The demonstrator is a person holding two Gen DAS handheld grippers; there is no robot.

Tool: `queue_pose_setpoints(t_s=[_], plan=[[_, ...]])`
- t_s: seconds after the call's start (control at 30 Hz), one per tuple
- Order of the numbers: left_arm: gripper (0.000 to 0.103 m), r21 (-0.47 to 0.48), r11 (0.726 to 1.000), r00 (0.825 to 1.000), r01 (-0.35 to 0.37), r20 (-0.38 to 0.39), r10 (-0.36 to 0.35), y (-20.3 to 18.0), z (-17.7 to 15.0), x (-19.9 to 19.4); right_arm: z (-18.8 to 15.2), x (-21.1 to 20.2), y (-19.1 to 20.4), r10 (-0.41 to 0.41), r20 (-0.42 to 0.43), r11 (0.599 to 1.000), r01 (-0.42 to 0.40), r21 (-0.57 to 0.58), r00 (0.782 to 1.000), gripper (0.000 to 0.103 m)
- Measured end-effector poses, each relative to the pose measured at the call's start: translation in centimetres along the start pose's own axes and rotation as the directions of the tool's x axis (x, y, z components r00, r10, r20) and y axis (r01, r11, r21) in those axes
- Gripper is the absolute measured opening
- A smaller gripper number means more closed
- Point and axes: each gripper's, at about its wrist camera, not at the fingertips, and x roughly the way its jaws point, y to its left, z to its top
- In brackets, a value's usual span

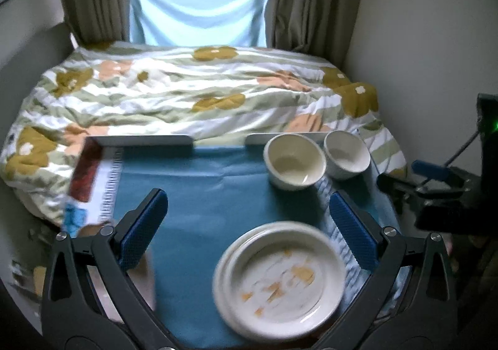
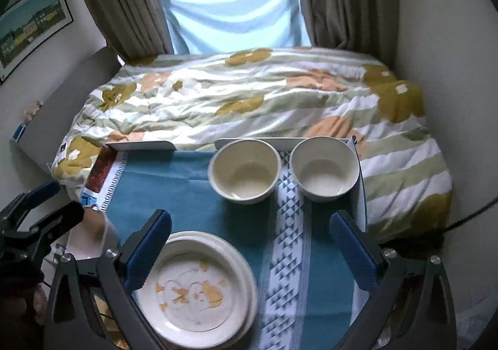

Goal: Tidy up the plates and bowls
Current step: 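Grasp a cream-white bowl with the left tool while the right tool grasps another white bowl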

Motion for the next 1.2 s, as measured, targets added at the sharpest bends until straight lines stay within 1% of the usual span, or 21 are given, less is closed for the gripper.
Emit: queue_pose_setpoints(t_s=[0.03, 0.1, 0.17, 0.23, 0.27, 0.3, 0.33, 0.4, 0.43, 0.5, 0.57, 0.6, 0.63, 0.67, 0.7, 0.73, 0.77, 0.83, 0.9, 1.07, 1.2], plan=[[0.103, -0.005, 1.000, 1.000, 0.007, -0.008, -0.007, -0.3, 0.3, 0.8, 0.4, 0.9, -0.7, 0.012, -0.020, 1.000, -0.012, 0.002, 1.000, 0.101], [0.103, -0.013, 1.000, 0.998, 0.026, -0.057, -0.027, -1.1, 1.4, 4.0, 1.2, 3.2, -2.0, 0.053, -0.062, 0.998, -0.051, 0.021, 0.997, 0.098], [0.102, -0.024, 0.999, 0.993, 0.041, -0.106, -0.043, -1.3, 2.2, 7.1, 1.8, 5.3, -2.9, 0.081, -0.108, 0.996, -0.076, 0.044, 0.991, 0.085], [0.101, -0.032, 0.998, 0.987, 0.053, -0.148, -0.057, -1.4, 2.8, 9.8, 2.2, 7.3, -3.5, 0.113, -0.140, 0.992, -0.104, 0.071, 0.984, 0.080], [0.099, -0.032, 0.998, 0.982, 0.060, -0.176, -0.065, -1.4, 3.1, 11.6, 2.2, 8.3, -3.7, 0.125, -0.154, 0.990, -0.113, 0.082, 0.980, 0.071], [0.097, -0.029, 0.998, 0.979, 0.058, -0.195, -0.063, -1.4, 3.3, 13.1, 2.1, 9.5, -3.7, 0.138, -0.173, 0.988, -0.123, 0.092, 0.975, 0.065], [0.091, -0.026, 0.998, 0.975, 0.055, -0.215, -0.060, -1.4, 3.4, 14.3, 2.0, 10.4, -3.7, 0.141, -0.194, 0.987, -0.123, 0.103, 0.971, 0.059], [0.083, -0.019, 0.998, 0.963, 0.057, -0.263, -0.060, -1.4, 3.5, 17.1, 1.7, 12.3, -3.9, 0.155, -0.223, 0.982, -0.125, 0.144, 0.962, 0.056], [0.078, -0.015, 0.998, 0.958, 0.057, -0.280, -0.059, -1.3, 3.5, 18.2, 1.6, 13.1, -3.9, 0.163, -0.230, 0.979, -0.127, 0.162, 0.959, 0.053], [0.070, -0.009, 0.998, 0.947, 0.058, -0.316, -0.058, -1.1, 3.4, 20.2, 1.5, 14.2, -3.9, 0.164, -0.244, 0.977, -0.122, 0.176, 0.956, 0.049], [0.054, -0.009, 0.998, 0.936, 0.067, -0.346, -0.066, -0.9, 3.4, 22.1, 1.5, 15.2, -4.0, 0.155, -0.250, 0.976, -0.109, 0.188, 0.956, 0.042], [0.050, -0.007, 0.997, 0.931, 0.072, -0.357, -0.069, -0.9, 3.4, 22.7, 1.6, 15.6, -4.2, 0.154, -0.251, 0.975, -0.105, 0.198, 0.956, 0.040], [0.043, -0.003, 0.997, 0.928, 0.076, -0.367, -0.072, -0.9, 3.3, 23.3, 1.7, 16.0, -4.5, 0.156, -0.251, 0.972, -0.103, 0.213, 0.955, 0.035], [0.035, 0.002, 0.996, 0.922, 0.084, -0.380, -0.077, -0.9, 3.3, 23.9, 1.8, 16.3, -4.8, 0.157, -0.252, 0.969, -0.100, 0.224, 0.955, 0.034], [0.030, 0.005, 0.996, 0.918, 0.090, -0.388, -0.081, -1.1, 3.3, 24.4, 1.8, 16.7, -4.9, 0.158, -0.256, 0.968, -0.098, 0.232, 0.954, 0.033], [0.019, 0.009, 0.995, 0.915, 0.096, -0.395, -0.085, -1.0, 3.2, 24.7, 1.8, 16.9, -5.0, 0.155, -0.258, 0.968, -0.094, 0.233, 0.954, 0.030], [0.012, 0.012, 0.995, 0.912, 0.101, -0.401, -0.088, -1.0, 3.1, 25.0, 1.8, 17.1, -5.1, 0.152, -0.261, 0.968, -0.090, 0.235, 0.953, 0.027], [0.010, 0.013, 0.994, 0.908, 0.111, -0.407, -0.096, -1.2, 3.0, 25.4, 1.8, 17.5, -5.3, 0.159, -0.266, 0.965, -0.093, 0.245, 0.951, 0.024], [0.009, 0.034, 0.994, 0.911, 0.106, -0.404, -0.084, -1.5, 2.9, 25.3, 1.8, 17.7, -5.2, 0.164, -0.259, 0.964, -0.099, 0.248, 0.952, 0.019], [0.009, 0.052, 0.994, 0.914, 0.099, -0.399, -0.070, -1.8, 3.0, 25.2, 2.1, 17.9, -4.8, 0.145, -0.256, 0.969, -0.085, 0.232, 0.956, 0.018], [0.009, 0.071, 0.993, 0.925, 0.093, -0.376, -0.060, -2.5, 3.1, 24.4, 2.2, 17.3, -4.7, 0.139, -0.244, 0.972, -0.085, 0.219, 0.960, 0.018]])
